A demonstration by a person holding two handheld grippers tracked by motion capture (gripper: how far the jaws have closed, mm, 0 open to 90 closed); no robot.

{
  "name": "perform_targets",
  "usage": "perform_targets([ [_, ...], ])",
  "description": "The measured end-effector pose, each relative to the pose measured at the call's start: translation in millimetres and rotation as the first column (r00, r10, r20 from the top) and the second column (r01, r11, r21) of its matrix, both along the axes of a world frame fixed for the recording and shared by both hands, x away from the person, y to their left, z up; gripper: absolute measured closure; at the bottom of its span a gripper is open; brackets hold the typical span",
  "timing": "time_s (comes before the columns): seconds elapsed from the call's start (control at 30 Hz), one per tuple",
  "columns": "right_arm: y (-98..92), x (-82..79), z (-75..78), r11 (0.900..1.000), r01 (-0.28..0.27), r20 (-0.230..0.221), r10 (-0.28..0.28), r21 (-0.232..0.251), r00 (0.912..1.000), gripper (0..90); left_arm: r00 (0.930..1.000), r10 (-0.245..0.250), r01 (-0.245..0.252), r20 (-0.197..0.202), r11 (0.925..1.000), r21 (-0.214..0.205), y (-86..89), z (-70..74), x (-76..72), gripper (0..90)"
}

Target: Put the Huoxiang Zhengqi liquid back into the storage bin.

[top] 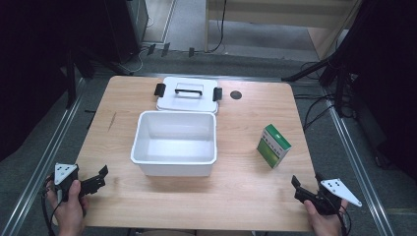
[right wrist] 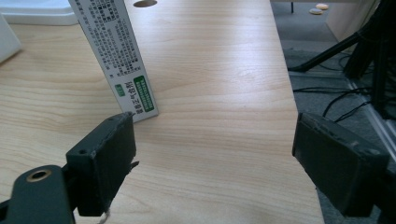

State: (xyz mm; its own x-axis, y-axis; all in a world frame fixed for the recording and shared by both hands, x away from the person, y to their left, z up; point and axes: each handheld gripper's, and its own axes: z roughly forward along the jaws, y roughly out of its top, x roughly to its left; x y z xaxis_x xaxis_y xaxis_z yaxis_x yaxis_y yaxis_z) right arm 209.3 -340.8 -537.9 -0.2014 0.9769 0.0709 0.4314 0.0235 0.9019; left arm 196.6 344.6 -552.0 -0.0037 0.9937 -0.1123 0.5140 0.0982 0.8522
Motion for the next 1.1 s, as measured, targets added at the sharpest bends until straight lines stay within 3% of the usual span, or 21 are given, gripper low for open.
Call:
perform_targets([
  [0.13, -2.0, 2.2, -0.4, 0.9997, -0.002, -0.042, 0.003, 0.025, 0.9991, 16.3, 1.0000, -0.001, 0.001, -0.005, 1.0000, -0.006, 0.3, -0.1, 0.3, 0.0],
  [0.2, -2.9, 2.5, -0.4, 0.9994, -0.003, -0.041, 0.004, 0.034, 0.9991, 17.5, 1.0000, -0.001, 0.001, -0.006, 1.0000, -0.009, 0.6, -0.1, 0.3, 0.0],
  [0.23, -6.5, 3.2, -0.3, 0.9977, 0.000, -0.042, 0.003, 0.067, 0.9991, 22.6, 1.0000, 0.000, 0.000, -0.007, 0.9999, -0.012, 0.9, -0.2, 0.5, 0.0],
  [0.37, -12.7, 2.3, 0.5, 0.9927, -0.003, -0.033, 0.007, 0.120, 0.9994, 23.5, 1.0000, -0.001, 0.001, -0.007, 0.9998, -0.019, 1.2, -0.4, 1.4, 0.0],
  [0.57, -11.1, 4.4, 0.2, 0.9928, -0.037, -0.051, 0.043, 0.114, 0.9978, 23.4, 0.9999, -0.012, 0.012, 0.002, 0.9999, -0.003, -0.1, -0.1, 1.4, 0.0],
  [0.67, -7.8, 6.3, 0.2, 0.9954, -0.039, -0.074, 0.045, 0.087, 0.9963, 23.8, 0.9998, -0.017, 0.017, 0.006, 0.9999, -0.001, -0.4, -0.1, 1.8, 0.0],
  [0.77, -5.5, 7.3, 0.6, 0.9948, -0.066, -0.085, 0.072, 0.077, 0.9938, 31.7, 0.9998, -0.020, 0.020, 0.005, 0.9998, -0.005, 0.3, 0.3, 1.2, 0.0],
  [0.8, -4.5, 7.2, 1.4, 0.9936, -0.074, -0.090, 0.081, 0.086, 0.9926, 36.4, 0.9997, -0.022, 0.022, 0.005, 0.9997, -0.007, 0.4, 0.6, 0.9, 0.0],
  [0.87, -3.5, 8.5, 5.8, 0.9857, -0.100, -0.092, 0.113, 0.136, 0.9894, 37.4, 0.9996, -0.027, 0.027, 0.007, 0.9996, -0.009, 0.7, 1.4, 0.1, 0.0],
  [0.97, -2.9, 7.9, 9.5, 0.9835, -0.111, -0.079, 0.123, 0.143, 0.9893, 36.7, 0.9994, -0.032, 0.032, 0.015, 0.9994, 0.010, 1.0, 2.9, 0.1, 0.0],
  [1.03, -1.7, 8.6, 11.6, 0.9843, -0.120, -0.083, 0.131, 0.130, 0.9879, 35.3, 0.9994, -0.030, 0.030, 0.020, 0.9995, 0.010, 1.6, 3.5, 0.7, 0.0],
  [1.1, 2.3, 11.5, 11.9, 0.9892, -0.132, -0.119, 0.139, 0.064, 0.9832, 33.3, 0.9995, -0.026, 0.025, 0.018, 0.9996, 0.010, 2.4, 2.9, 1.5, 0.0],
])
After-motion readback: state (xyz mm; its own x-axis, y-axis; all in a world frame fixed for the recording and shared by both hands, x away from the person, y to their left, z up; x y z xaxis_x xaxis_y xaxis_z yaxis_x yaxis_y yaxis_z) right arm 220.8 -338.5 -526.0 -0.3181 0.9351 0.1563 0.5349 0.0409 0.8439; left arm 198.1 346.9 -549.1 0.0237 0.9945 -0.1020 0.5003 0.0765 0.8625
